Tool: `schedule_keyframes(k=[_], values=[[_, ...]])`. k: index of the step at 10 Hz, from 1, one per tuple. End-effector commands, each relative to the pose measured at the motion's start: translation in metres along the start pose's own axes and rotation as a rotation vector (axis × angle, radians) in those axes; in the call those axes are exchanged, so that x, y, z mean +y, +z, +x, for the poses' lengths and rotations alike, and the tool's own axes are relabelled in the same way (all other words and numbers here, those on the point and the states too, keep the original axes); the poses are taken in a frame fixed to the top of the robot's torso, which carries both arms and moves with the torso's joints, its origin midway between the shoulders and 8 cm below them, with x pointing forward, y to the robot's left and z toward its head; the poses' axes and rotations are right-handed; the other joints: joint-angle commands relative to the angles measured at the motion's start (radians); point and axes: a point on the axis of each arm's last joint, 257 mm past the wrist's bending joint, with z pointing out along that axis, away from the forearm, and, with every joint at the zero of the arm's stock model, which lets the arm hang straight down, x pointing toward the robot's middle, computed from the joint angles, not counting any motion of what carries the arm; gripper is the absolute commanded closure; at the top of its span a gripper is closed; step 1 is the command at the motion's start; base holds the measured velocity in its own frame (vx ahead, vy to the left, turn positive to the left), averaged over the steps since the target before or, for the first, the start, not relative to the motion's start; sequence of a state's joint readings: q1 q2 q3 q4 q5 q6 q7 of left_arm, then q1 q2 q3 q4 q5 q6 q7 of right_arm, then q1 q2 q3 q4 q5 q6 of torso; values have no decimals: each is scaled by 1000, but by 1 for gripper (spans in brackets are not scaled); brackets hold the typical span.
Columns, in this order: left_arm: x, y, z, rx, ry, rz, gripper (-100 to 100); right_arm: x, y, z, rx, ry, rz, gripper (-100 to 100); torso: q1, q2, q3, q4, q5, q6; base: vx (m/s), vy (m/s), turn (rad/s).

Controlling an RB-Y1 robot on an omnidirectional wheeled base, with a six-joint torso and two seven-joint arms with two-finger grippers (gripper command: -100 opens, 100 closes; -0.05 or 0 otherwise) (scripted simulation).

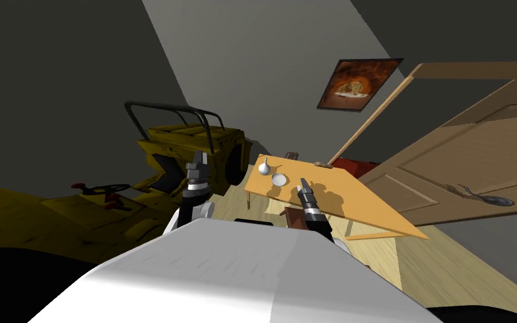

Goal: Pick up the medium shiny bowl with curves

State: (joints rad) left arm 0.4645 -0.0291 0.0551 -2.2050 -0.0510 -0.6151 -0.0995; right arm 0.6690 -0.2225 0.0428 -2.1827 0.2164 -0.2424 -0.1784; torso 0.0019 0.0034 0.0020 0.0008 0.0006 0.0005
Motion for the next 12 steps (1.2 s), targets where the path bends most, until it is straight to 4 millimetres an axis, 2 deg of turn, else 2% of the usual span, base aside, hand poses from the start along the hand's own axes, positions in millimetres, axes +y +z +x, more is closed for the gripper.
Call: schedule_keyframes(k=[1,2,3,5,6,8,9,11,12], values=[[0,0,0,0,0,0,0,-28,-16,0,25,-48,86,-100,0,0,0,0,0,0,-45,41,184],[0,0,0,0,0,0,0,-52,-31,-1,47,-90,161,-100,0,0,0,0,0,-1,-64,62,351],[0,0,0,0,0,0,0,-52,-31,-1,47,-90,161,-100,1,1,1,0,0,-1,-45,45,149],[0,0,0,0,0,0,0,-100,-68,-5,93,-175,317,-100,0,0,0,0,0,-1,-34,54,359],[0,0,0,0,0,0,0,-100,-68,-5,93,-175,317,-100,0,0,0,0,0,-1,-32,40,150],[0,0,0,0,0,0,0,-142,-110,-12,137,-257,463,-100,0,-1,0,0,0,-1,-30,50,371],[0,0,0,0,0,0,0,-145,-115,-13,140,-260,475,-100,0,0,0,0,0,-1,-24,34,213],[0,0,0,0,0,0,0,-182,-162,-23,187,-340,619,-100,-1,-1,0,0,0,-1,-24,45,387],[0,0,0,0,0,0,0,-183,-167,-24,189,-342,629,-100,-1,-1,0,0,0,-1,-10,29,276]])
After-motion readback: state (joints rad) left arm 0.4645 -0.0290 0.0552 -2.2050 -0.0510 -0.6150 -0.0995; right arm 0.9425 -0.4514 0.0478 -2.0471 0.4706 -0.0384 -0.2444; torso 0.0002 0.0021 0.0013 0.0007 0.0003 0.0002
